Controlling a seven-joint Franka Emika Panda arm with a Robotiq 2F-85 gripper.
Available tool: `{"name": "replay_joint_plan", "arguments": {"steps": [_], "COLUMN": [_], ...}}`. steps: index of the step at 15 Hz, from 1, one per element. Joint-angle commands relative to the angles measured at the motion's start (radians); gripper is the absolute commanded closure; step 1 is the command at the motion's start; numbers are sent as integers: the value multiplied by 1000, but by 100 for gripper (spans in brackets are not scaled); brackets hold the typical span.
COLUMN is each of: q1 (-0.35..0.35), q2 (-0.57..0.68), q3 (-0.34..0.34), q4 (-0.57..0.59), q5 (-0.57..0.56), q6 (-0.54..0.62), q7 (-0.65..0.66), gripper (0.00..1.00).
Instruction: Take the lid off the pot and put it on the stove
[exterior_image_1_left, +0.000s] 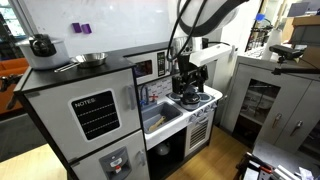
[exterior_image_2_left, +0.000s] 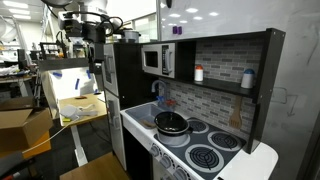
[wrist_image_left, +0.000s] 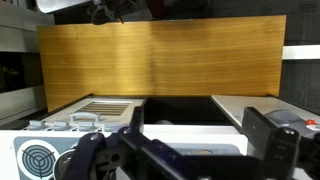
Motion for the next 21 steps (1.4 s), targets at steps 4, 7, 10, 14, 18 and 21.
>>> {"name": "replay_joint_plan", "arguments": {"steps": [4, 7, 10, 14, 18, 21], "q1": [2, 2, 2, -4, -18, -34], "q2": [0, 0, 0, 13, 41, 69], "q3": [-2, -2, -2, -13, -44, -78], "q4": [1, 1, 1, -6, -27, -40], "q5": [0, 0, 0, -5, -32, -48], "q6": [-2, -2, -2, 30, 110, 163], "q7": [0, 0, 0, -26, -74, -127], "gripper": [0, 0, 0, 0, 0, 0]}}
